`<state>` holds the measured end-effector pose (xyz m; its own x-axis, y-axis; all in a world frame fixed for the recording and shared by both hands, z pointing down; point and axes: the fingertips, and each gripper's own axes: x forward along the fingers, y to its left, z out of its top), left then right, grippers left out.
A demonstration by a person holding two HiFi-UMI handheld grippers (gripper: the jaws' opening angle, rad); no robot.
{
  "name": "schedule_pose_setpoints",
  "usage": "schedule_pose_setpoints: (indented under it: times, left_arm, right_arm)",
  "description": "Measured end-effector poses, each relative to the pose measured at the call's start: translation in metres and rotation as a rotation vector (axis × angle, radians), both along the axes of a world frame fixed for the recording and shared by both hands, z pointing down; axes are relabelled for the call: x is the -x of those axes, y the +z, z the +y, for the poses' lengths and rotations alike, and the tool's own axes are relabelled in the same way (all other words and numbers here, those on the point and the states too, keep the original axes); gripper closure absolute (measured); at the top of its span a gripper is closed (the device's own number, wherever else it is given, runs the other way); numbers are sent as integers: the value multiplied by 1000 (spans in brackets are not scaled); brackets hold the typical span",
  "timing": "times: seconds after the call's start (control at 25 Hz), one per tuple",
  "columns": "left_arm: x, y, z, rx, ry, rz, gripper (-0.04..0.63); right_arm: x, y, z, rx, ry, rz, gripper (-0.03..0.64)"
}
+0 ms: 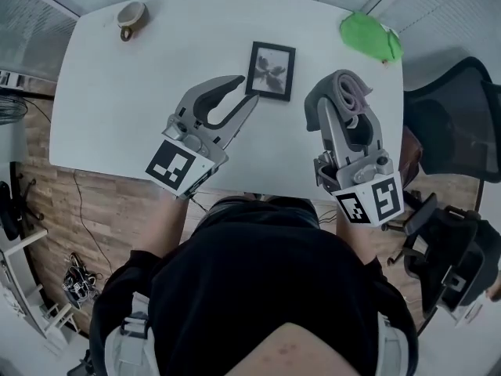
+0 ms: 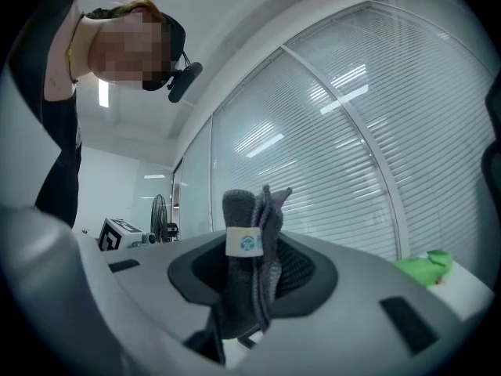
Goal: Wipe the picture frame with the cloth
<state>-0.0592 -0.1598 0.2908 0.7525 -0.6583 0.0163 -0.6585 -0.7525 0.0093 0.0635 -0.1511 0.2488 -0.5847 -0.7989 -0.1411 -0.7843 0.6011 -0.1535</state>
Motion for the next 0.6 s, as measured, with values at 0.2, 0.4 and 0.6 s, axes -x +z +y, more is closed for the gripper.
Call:
schedule_pose_setpoints:
  times: [0.2, 0.4, 0.6]
  left_arm:
    - [0, 29, -11, 63, 10, -48, 378]
    - [1, 70, -29, 115, 7, -116, 324]
    - [0, 110, -39, 194, 19, -223, 311]
  right_arm:
    - [2, 9, -10, -2, -7, 38, 496]
    - [1, 25, -19, 21, -8, 71, 496]
    - [0, 38, -23, 58, -8, 70, 497]
